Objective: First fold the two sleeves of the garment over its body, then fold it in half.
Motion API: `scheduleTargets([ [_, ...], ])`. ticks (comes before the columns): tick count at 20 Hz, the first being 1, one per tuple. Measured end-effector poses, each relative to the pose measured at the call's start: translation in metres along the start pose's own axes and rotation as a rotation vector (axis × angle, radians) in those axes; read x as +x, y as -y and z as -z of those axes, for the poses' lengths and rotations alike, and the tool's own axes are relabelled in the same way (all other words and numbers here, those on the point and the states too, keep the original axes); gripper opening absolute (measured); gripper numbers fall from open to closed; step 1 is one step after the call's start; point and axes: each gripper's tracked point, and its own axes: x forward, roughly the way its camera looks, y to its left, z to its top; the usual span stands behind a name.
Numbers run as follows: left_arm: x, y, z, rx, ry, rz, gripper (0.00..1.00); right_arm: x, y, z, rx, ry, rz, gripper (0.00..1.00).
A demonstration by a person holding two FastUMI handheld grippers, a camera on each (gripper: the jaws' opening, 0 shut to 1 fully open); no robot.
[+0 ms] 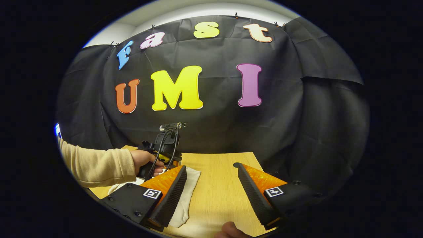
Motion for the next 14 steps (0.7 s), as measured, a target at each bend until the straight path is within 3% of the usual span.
scheduleTargets([
  [2,0.02,-0.017,0.007,-0.012,-0.01,0.014,0.11,-0.001,0.005,0.005,0.001,-0.005,0.011,0.98],
  [9,0.004,0.012,0.015,0.013,-0.027,0.028,0.24,-0.008,0.006,0.01,0.005,-0.012,0.023,0.97],
  [10,0.004,0.013,0.016,0.019,-0.027,0.027,0.31,-0.009,0.006,0.011,0.005,-0.012,0.025,0.98],
  [11,0.004,0.013,0.017,0.022,-0.029,0.026,0.48,-0.009,0.006,0.011,0.004,-0.014,0.025,0.98],
  [12,0.004,0.013,0.02,0.023,-0.035,0.022,0.52,-0.009,0.005,0.011,0.004,-0.016,0.025,0.98],
  [13,0.003,0.013,0.023,0.021,-0.043,0.023,0.43,-0.009,0.005,0.012,0.003,-0.017,0.025,0.97],
  [14,0.003,0.011,0.025,0.017,-0.046,0.013,0.52,-0.01,0.004,0.013,0.0,-0.016,0.028,0.98],
])
